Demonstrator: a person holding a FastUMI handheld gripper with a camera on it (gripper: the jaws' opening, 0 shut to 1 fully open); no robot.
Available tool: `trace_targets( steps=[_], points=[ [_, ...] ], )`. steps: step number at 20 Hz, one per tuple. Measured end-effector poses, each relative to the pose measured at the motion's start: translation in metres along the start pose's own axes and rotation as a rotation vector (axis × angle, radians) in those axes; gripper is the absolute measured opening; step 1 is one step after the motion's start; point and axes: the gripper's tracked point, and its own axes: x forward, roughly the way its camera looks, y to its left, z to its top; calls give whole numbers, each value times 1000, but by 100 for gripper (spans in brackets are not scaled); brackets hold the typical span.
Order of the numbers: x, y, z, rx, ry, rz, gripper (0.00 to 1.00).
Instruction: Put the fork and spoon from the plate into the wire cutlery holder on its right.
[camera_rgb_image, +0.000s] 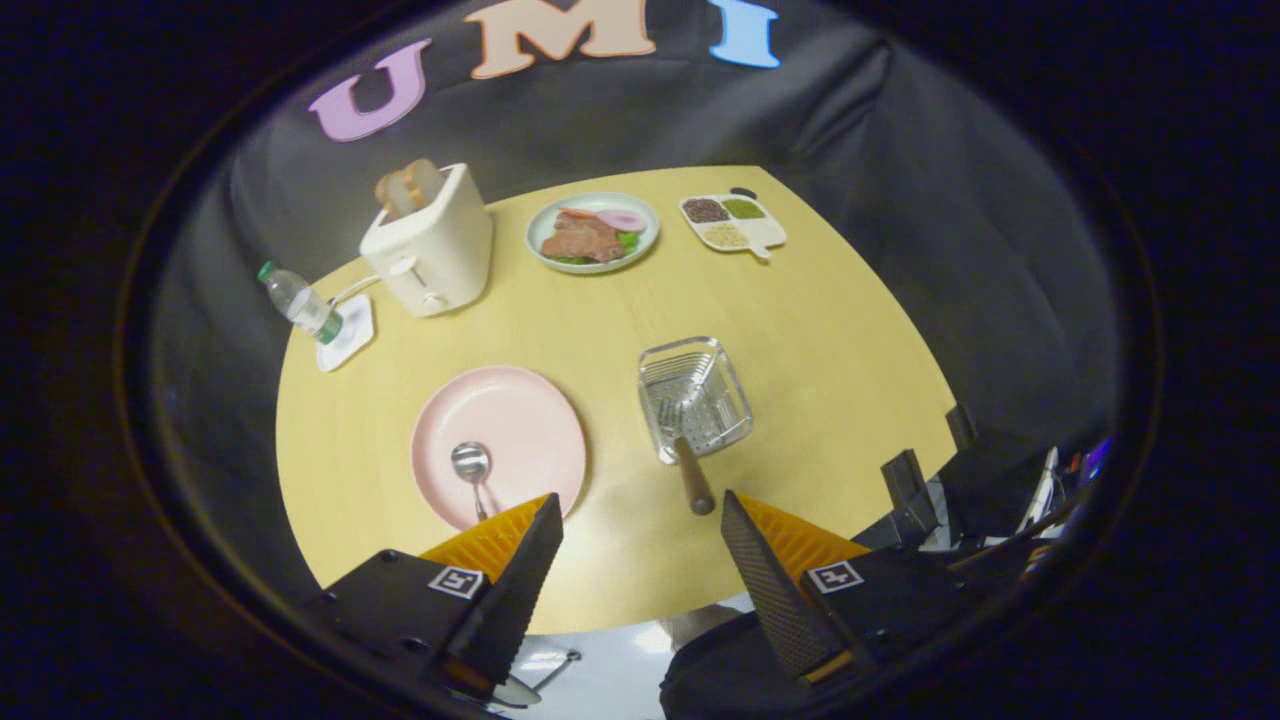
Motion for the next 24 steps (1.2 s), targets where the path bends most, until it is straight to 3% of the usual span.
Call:
trace_targets(
  steps=[7, 15, 18, 24],
  points=[
    [-6, 60, -33, -106, -181, 74, 100],
    [20, 102, -72, -182, -460, 154, 100],
    [43, 108, -94, -223, -496, 162, 100],
    [80, 124, -115, -257, -508, 201, 90]
  ],
)
